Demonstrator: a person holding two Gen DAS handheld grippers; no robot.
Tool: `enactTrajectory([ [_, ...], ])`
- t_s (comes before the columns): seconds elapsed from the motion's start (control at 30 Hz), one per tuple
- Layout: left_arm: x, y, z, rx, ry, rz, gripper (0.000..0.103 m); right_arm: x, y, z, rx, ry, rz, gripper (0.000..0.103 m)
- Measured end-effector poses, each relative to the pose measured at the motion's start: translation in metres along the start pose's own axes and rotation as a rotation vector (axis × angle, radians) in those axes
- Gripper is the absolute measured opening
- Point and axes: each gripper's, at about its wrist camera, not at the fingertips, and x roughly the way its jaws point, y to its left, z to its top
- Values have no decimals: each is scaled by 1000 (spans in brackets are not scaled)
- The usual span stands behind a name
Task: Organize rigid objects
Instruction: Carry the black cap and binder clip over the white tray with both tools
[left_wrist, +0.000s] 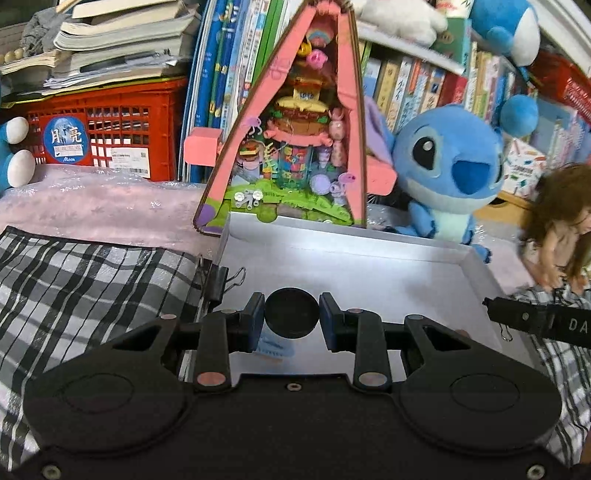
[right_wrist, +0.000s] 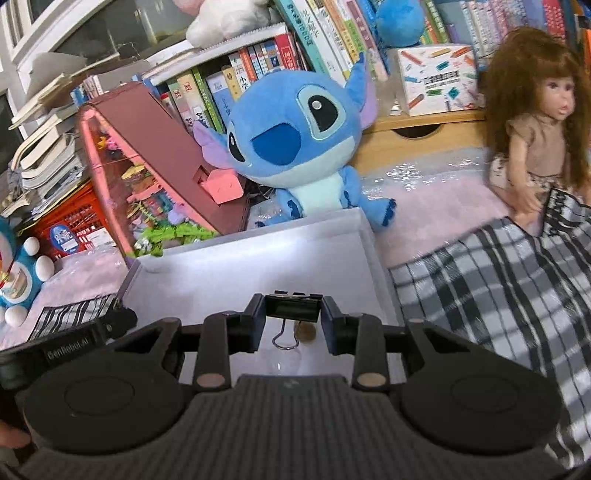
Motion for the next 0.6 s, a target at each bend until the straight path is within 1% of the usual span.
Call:
enactTrajectory([
  [0.17,17,-6,3,25,6,27,30,28,2,7,-34,16,-33,37],
  [0.33,28,-5,3,22,28,46,30,47,7,6,-54,35,-15,37],
  [0.43,32,-4,2,24,39,54,30,56,10,6,-78,49,-21,37],
  [0.6,36,-4,0,30,44,62,30,64,9,2,-82,68,-23,37],
])
